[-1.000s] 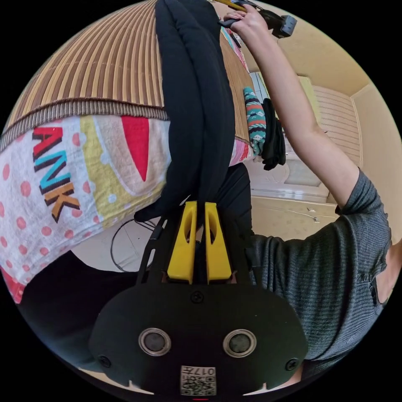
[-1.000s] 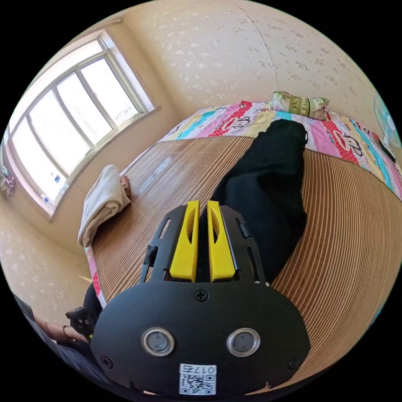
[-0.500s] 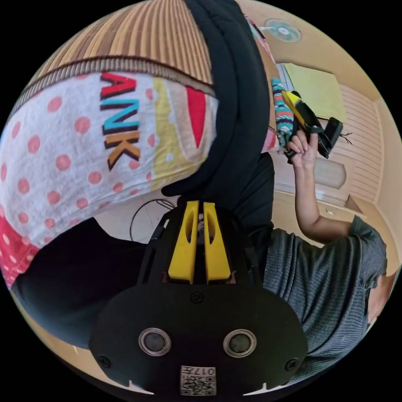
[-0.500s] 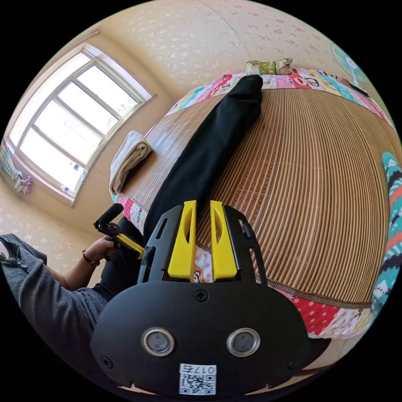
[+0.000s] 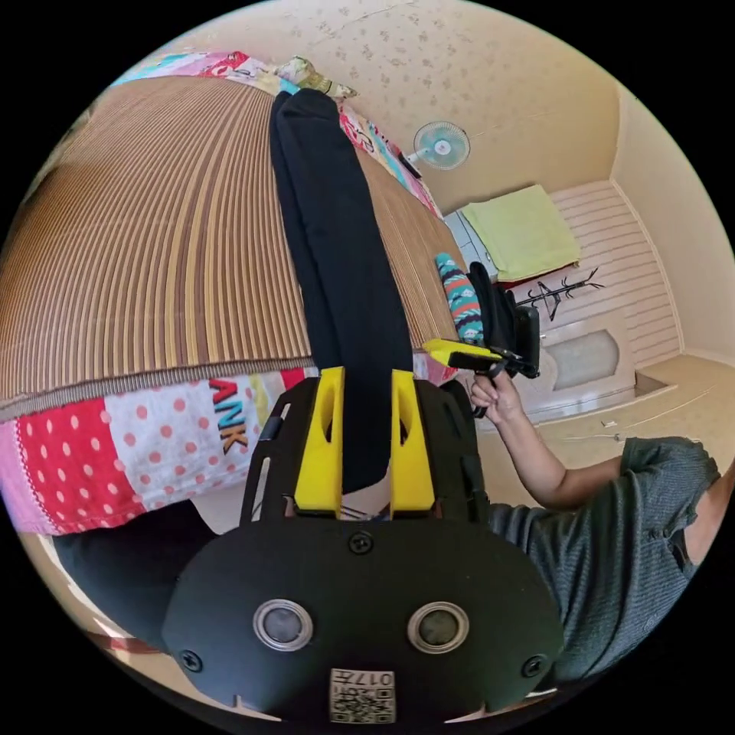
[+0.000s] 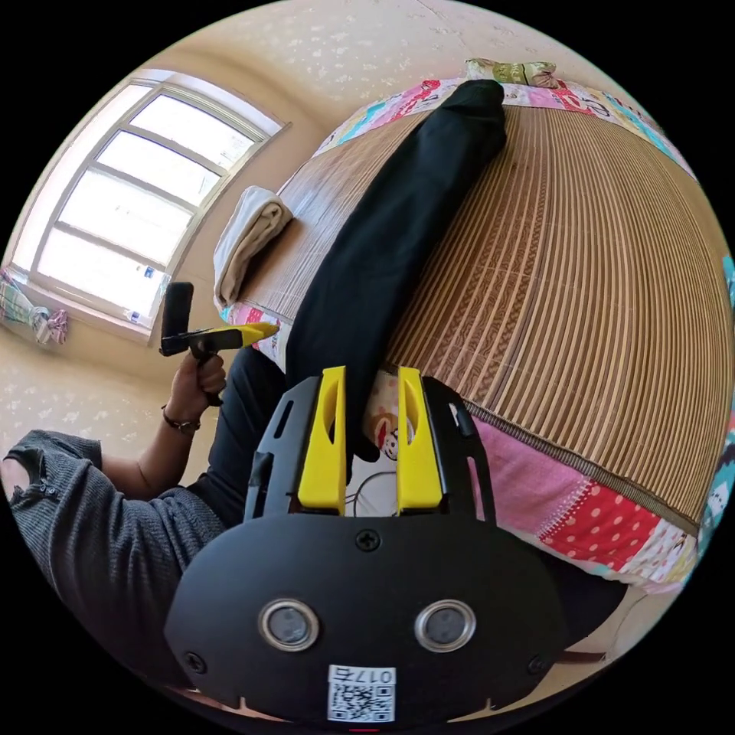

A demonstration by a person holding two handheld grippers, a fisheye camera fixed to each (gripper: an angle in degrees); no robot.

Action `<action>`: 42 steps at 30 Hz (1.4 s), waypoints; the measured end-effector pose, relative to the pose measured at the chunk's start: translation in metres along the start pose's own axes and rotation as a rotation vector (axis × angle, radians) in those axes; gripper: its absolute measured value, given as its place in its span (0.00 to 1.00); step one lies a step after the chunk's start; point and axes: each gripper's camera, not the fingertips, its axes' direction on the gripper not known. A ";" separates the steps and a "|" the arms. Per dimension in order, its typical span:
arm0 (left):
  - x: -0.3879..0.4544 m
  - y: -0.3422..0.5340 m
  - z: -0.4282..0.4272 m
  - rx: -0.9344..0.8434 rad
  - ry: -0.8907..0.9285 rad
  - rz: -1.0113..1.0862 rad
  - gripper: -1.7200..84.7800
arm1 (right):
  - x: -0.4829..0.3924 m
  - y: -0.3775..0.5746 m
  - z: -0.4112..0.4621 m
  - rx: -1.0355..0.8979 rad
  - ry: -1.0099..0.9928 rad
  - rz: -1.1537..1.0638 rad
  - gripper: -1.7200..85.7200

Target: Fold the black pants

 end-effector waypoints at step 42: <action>0.083 -0.003 -0.038 0.059 0.098 0.261 0.02 | 0.001 0.010 -0.137 -0.079 -0.931 -0.524 0.02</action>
